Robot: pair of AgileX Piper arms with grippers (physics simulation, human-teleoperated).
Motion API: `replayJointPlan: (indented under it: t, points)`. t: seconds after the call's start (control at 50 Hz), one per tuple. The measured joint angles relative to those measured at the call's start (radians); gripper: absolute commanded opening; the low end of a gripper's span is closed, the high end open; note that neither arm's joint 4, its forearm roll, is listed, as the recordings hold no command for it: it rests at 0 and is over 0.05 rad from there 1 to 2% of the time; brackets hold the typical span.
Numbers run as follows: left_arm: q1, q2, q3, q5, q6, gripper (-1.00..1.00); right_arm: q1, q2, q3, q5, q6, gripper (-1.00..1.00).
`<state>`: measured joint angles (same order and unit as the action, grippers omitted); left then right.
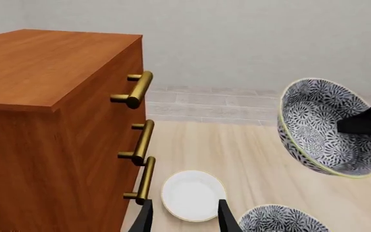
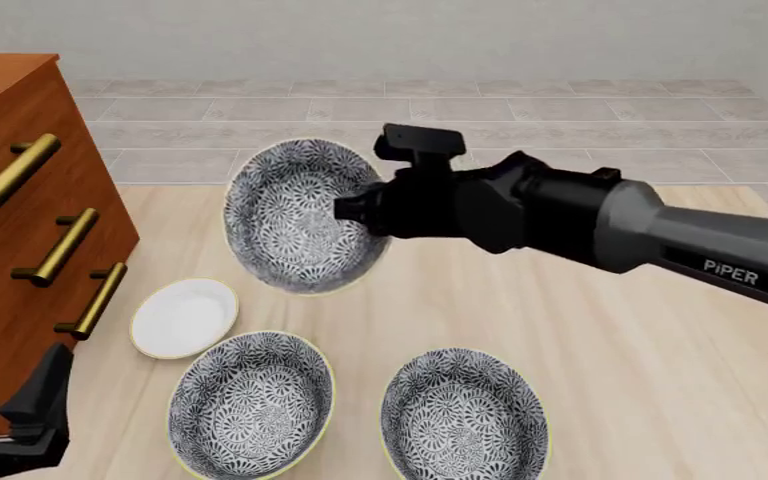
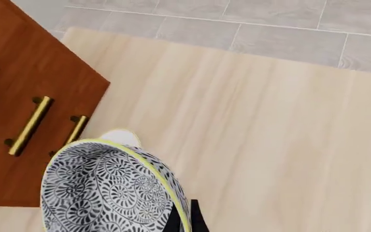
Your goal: Stack the bowl at the front on the bowl in the middle.
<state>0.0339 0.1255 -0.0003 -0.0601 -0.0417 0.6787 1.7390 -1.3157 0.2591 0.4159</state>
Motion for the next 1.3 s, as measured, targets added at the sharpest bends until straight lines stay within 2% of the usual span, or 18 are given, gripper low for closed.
replayJointPlan:
  t: [0.46, 1.3]
  points:
    - [-0.002, -0.021, 0.0, 0.02, 0.001, 1.0, 0.147, -0.096, 0.041, 0.032, -0.023, -1.0]
    - [0.004, -0.012, 0.0, 0.011, 0.006, 1.0, 0.283, -0.069, 0.051, 0.03, -0.002, -1.0]
